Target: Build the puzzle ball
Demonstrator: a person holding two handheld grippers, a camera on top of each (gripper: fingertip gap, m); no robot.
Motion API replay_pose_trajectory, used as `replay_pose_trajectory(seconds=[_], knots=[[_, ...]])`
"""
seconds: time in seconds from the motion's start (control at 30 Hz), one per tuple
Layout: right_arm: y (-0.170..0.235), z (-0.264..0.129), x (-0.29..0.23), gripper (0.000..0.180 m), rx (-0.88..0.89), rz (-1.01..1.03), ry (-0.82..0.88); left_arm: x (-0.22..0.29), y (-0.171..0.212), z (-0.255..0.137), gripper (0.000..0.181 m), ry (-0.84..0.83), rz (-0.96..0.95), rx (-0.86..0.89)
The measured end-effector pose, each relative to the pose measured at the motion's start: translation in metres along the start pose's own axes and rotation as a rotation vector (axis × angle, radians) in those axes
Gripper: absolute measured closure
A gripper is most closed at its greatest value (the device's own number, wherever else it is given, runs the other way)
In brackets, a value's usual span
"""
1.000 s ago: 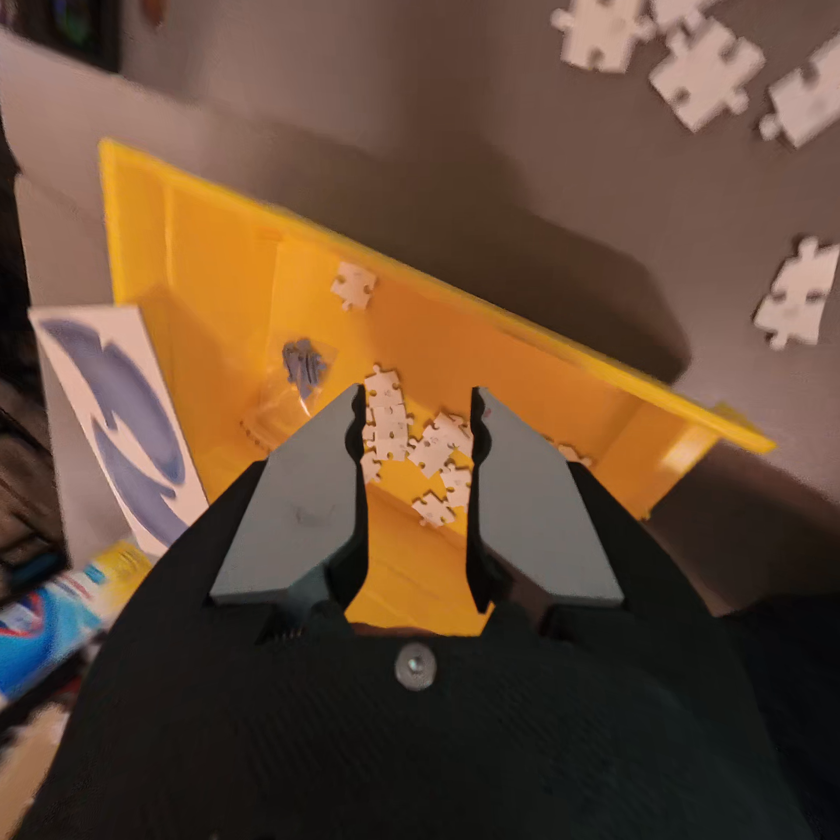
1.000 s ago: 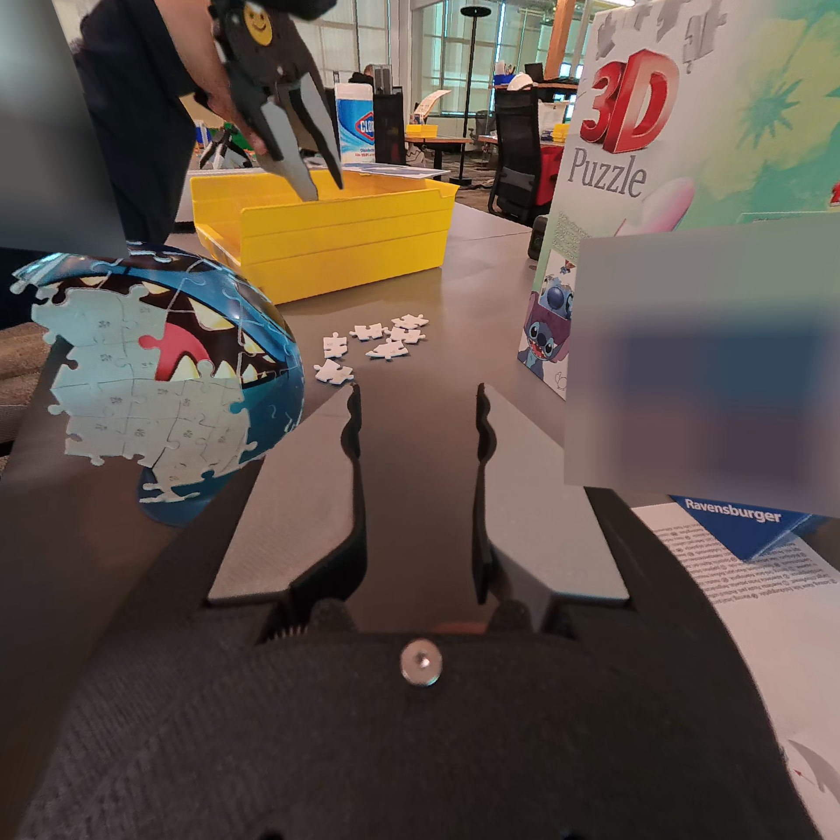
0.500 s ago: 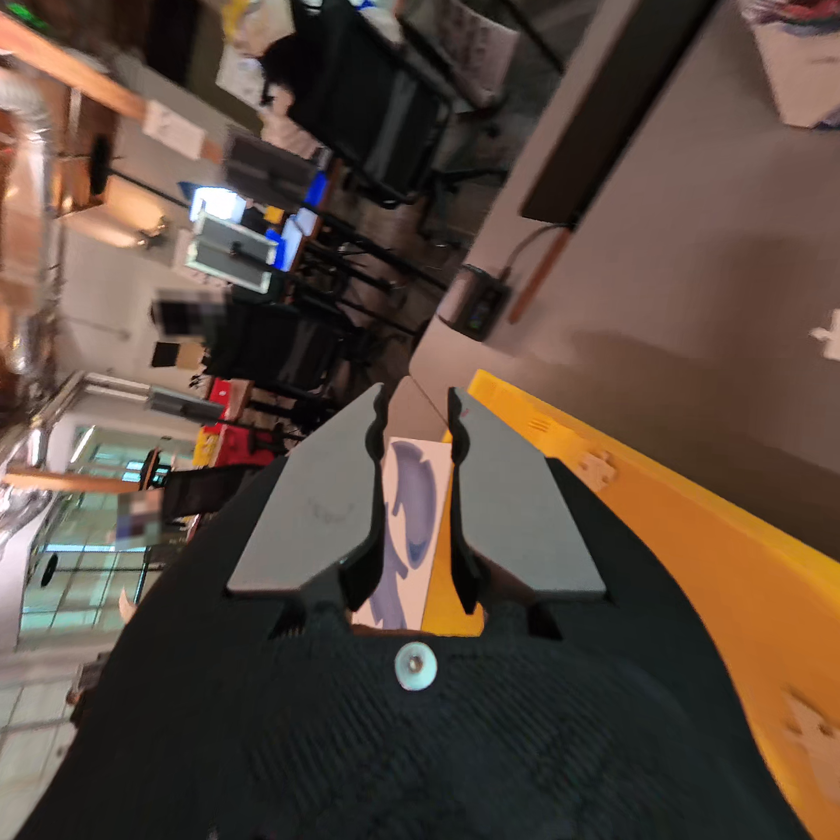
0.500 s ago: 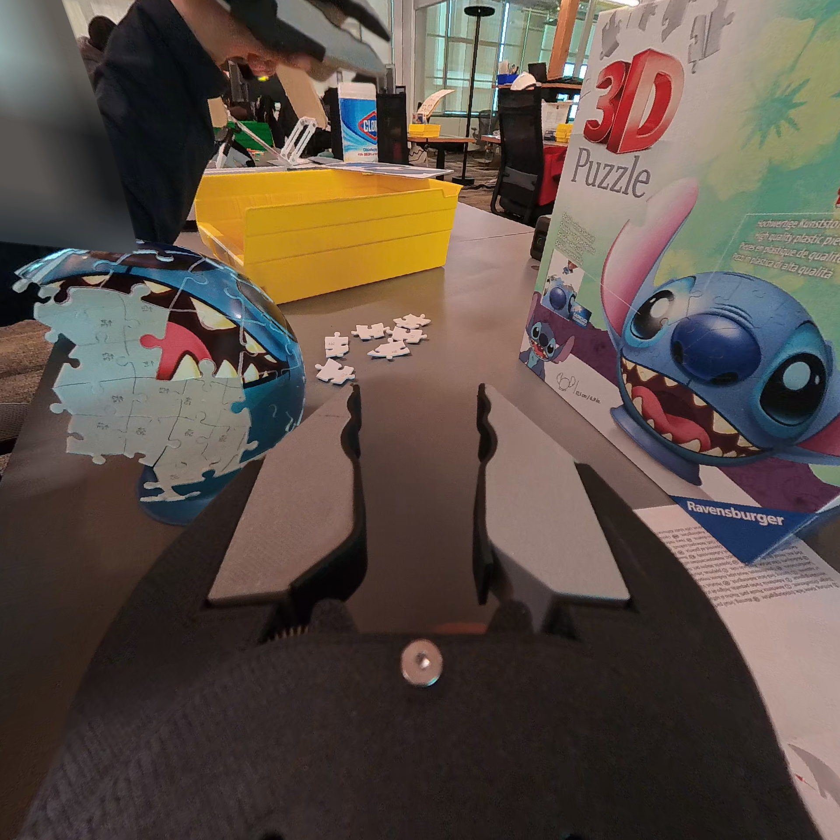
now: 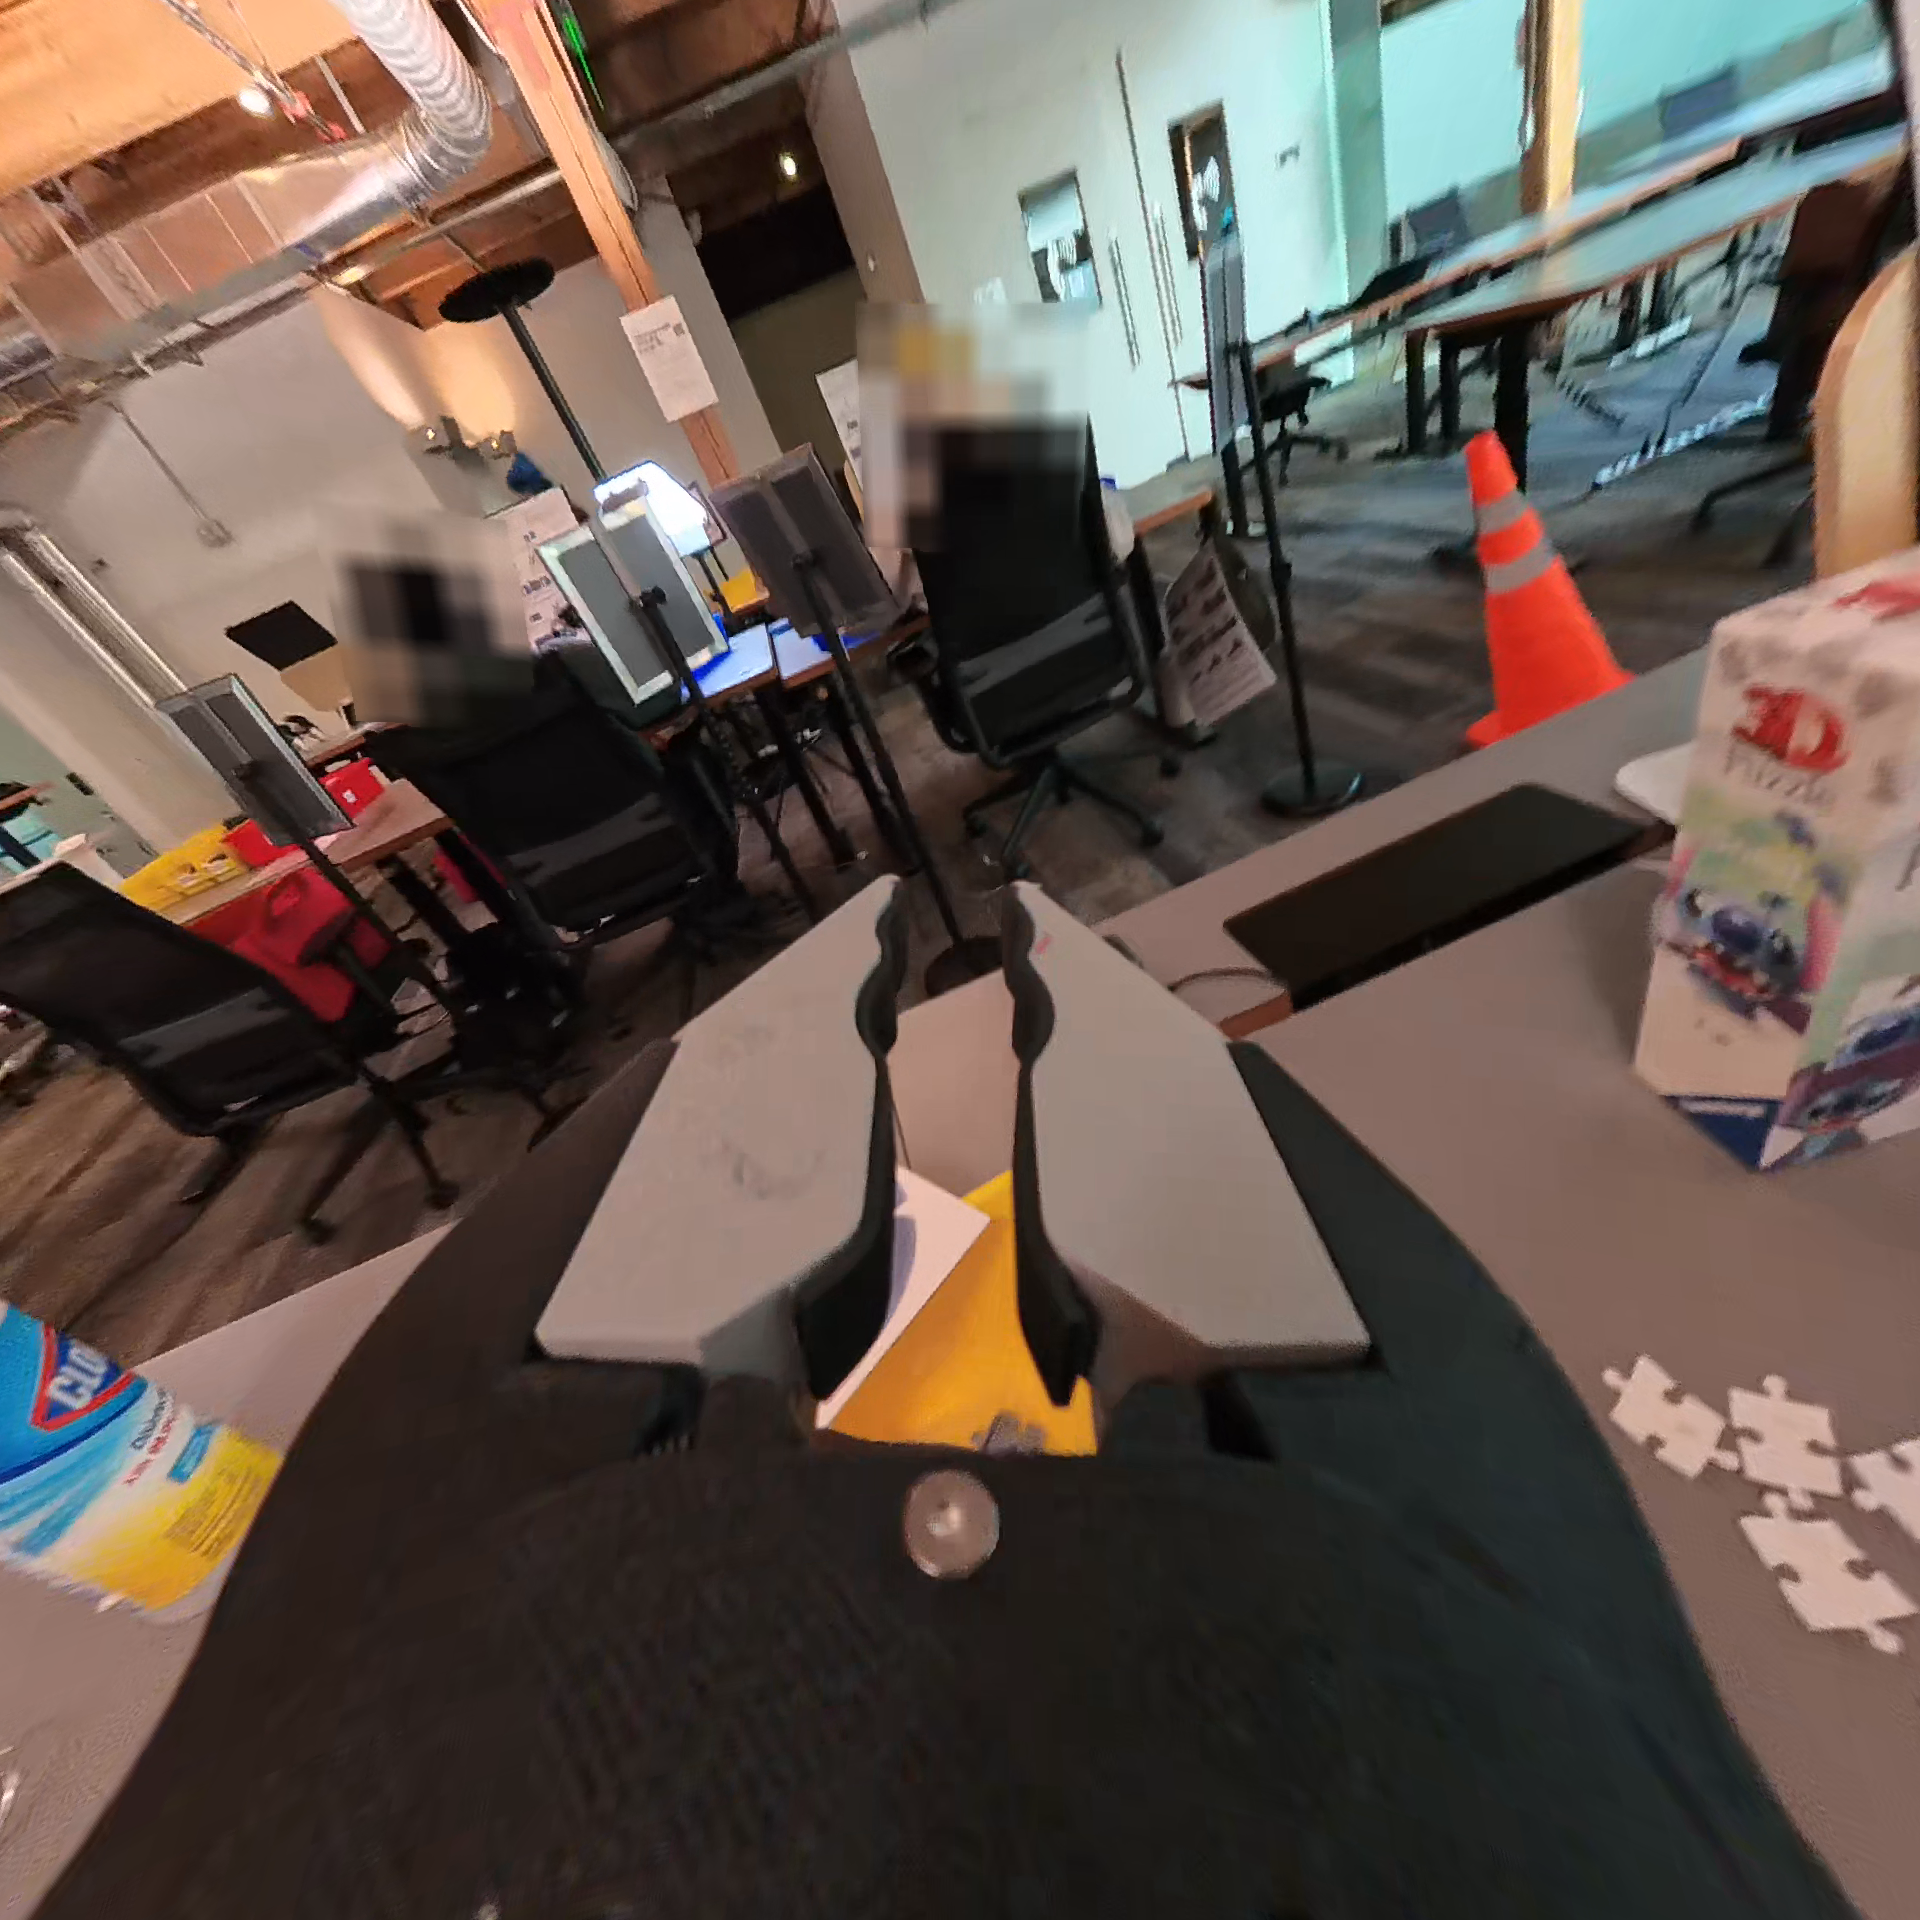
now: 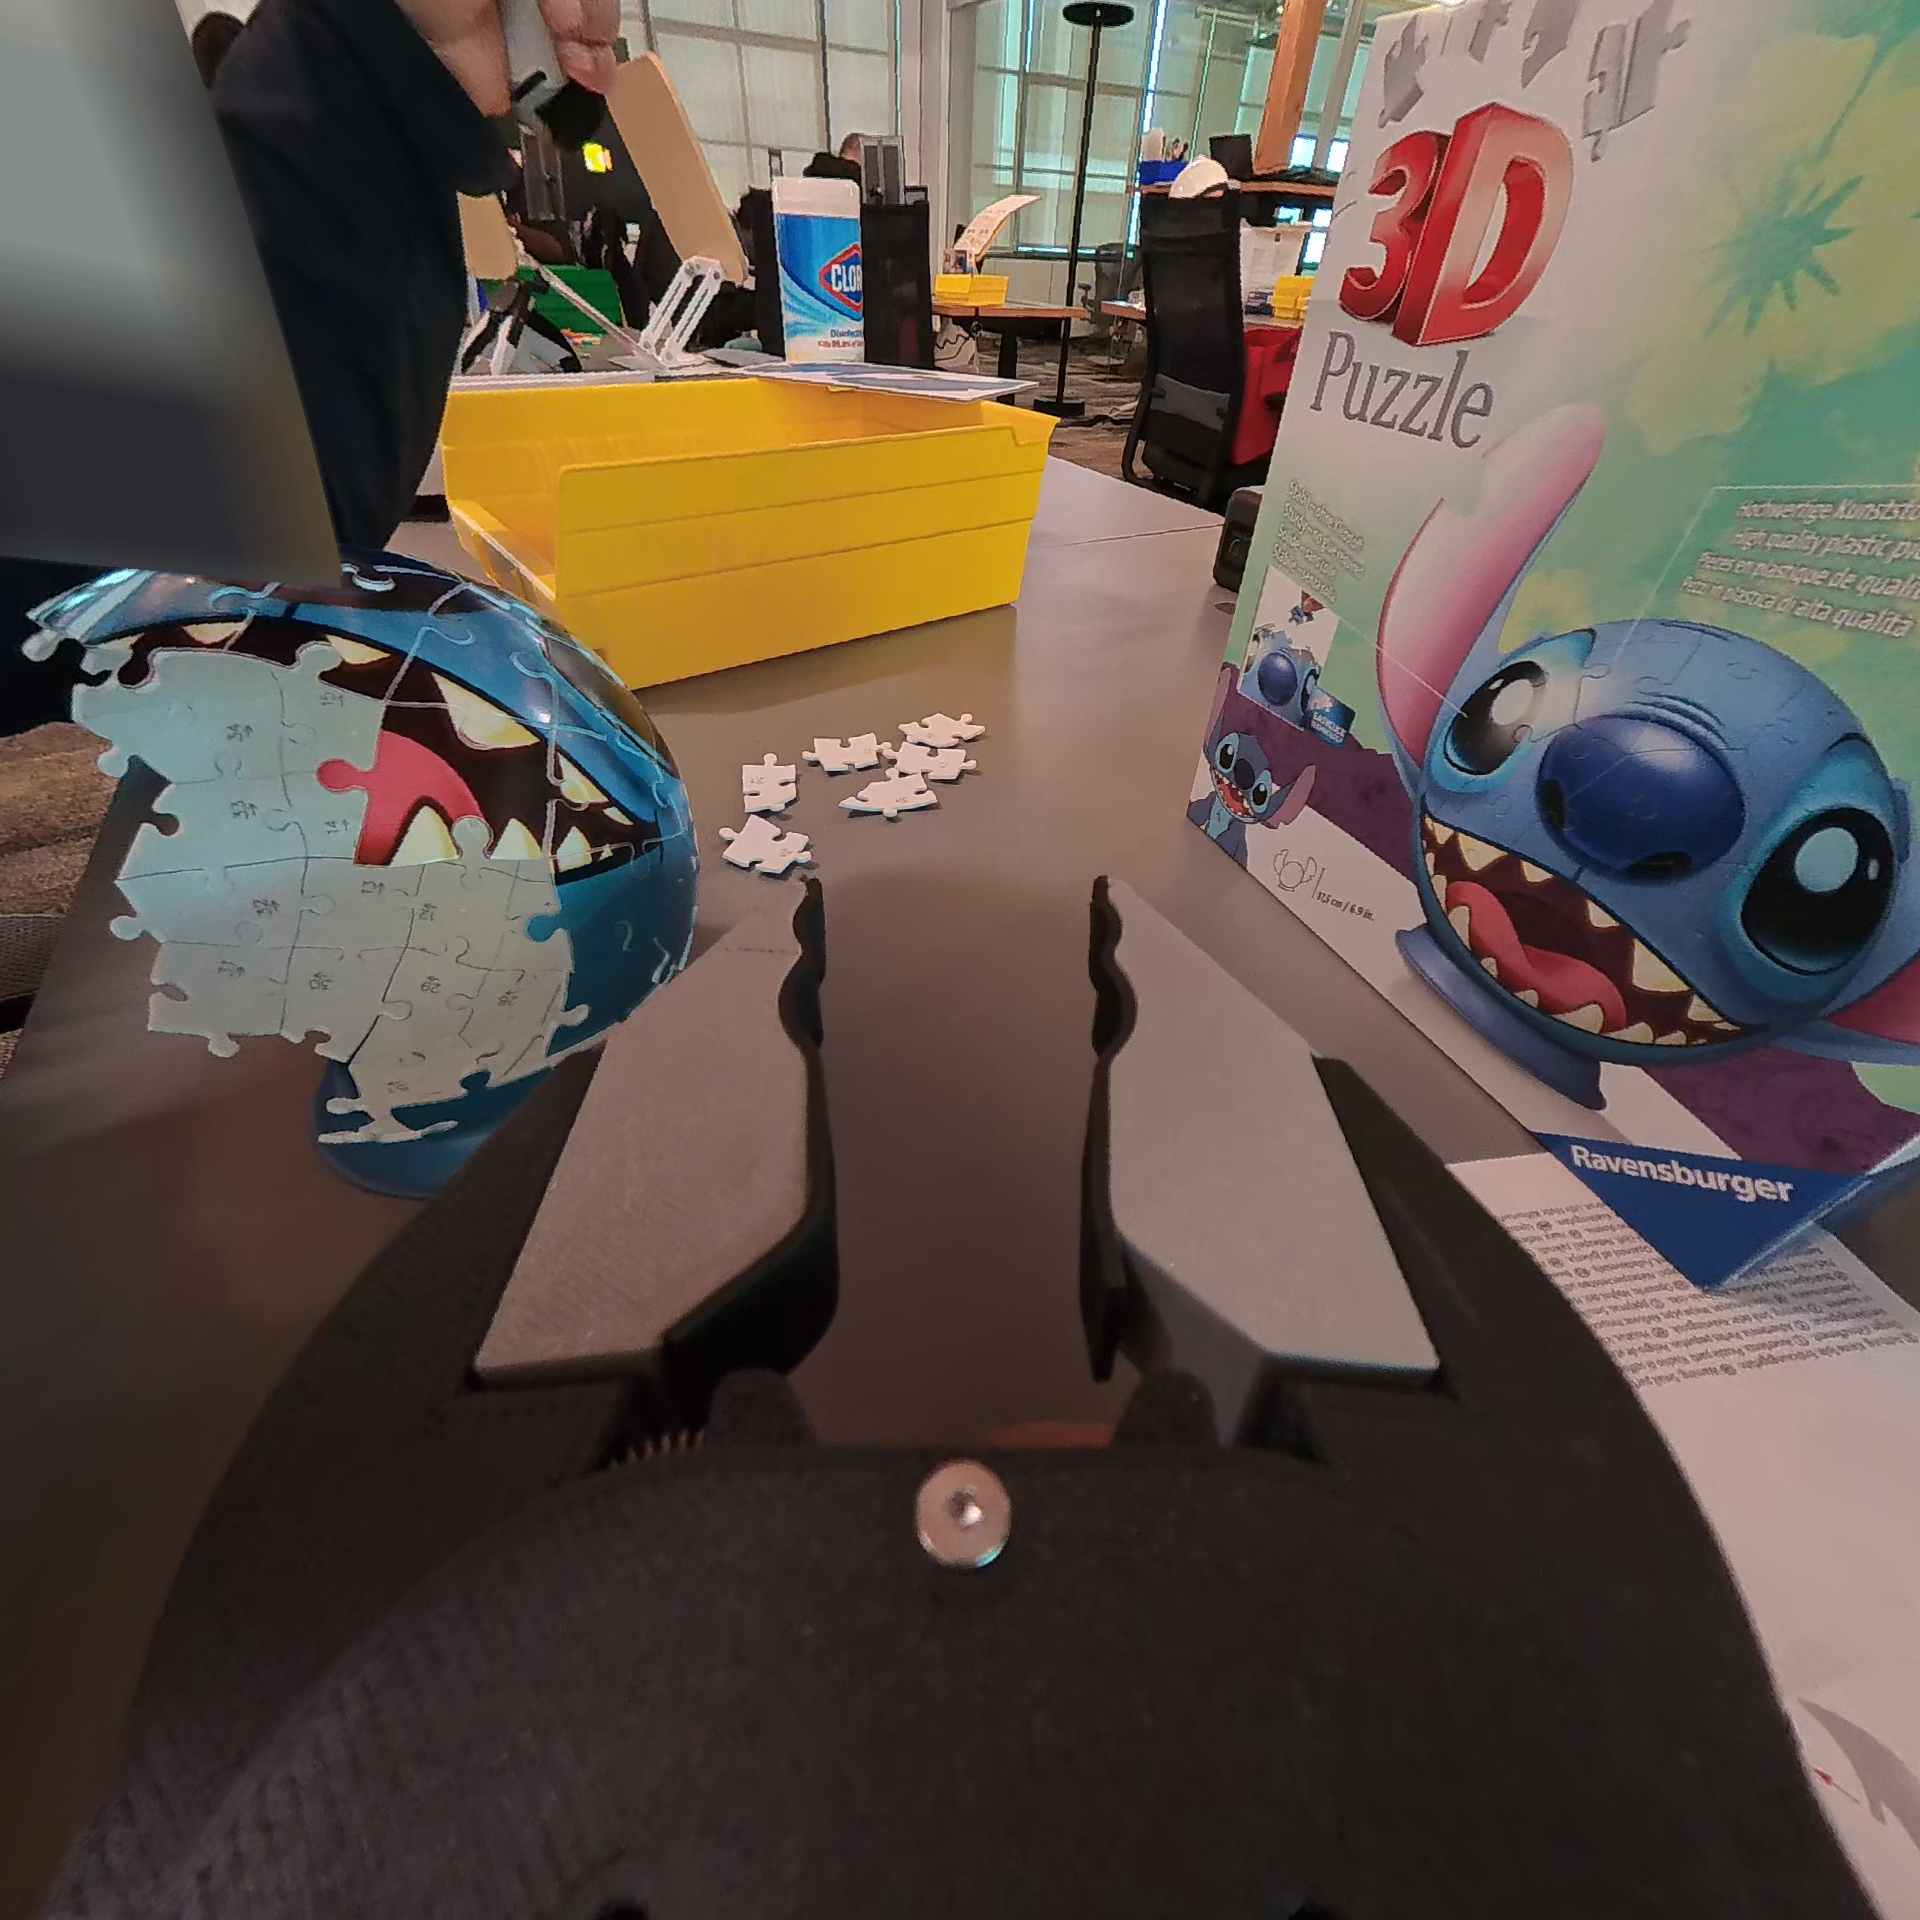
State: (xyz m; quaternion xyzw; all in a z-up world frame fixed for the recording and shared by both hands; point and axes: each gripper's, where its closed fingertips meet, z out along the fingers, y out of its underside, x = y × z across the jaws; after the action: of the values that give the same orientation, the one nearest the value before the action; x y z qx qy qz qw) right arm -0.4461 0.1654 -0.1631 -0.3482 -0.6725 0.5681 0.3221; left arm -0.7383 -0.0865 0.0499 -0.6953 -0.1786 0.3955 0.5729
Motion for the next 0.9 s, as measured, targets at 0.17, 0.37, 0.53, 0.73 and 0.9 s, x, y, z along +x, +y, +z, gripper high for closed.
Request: replay_pose_trajectory(seconds=[0.17,0.37,0.53,0.73,0.9], knots=[[0.001,0.001,0.001,0.133,-0.008,0.0,0.008,0.009,-0.015,-0.012,0.169,0.074,-0.049,0.07],[0.001,0.0,0.001,0.133,-0.006,0.0,0.01,0.017,-0.01,-0.011,0.168,0.155,-0.111,0.049],[0.001,0.001,0.001,0.133,-0.008,0.001,0.01,0.024,0.012,-0.006,0.167,0.247,-0.139,-0.036],[0.001,0.0,0.001,0.132,-0.005,0.009,0.002,0.006,0.095,0.003,0.166,0.315,-0.206,-0.32],[0.001,0.0,0.004,0.133,-0.002,0.019,0.018,0.016,0.15,0.022,0.164,0.362,-0.223,-0.52]])
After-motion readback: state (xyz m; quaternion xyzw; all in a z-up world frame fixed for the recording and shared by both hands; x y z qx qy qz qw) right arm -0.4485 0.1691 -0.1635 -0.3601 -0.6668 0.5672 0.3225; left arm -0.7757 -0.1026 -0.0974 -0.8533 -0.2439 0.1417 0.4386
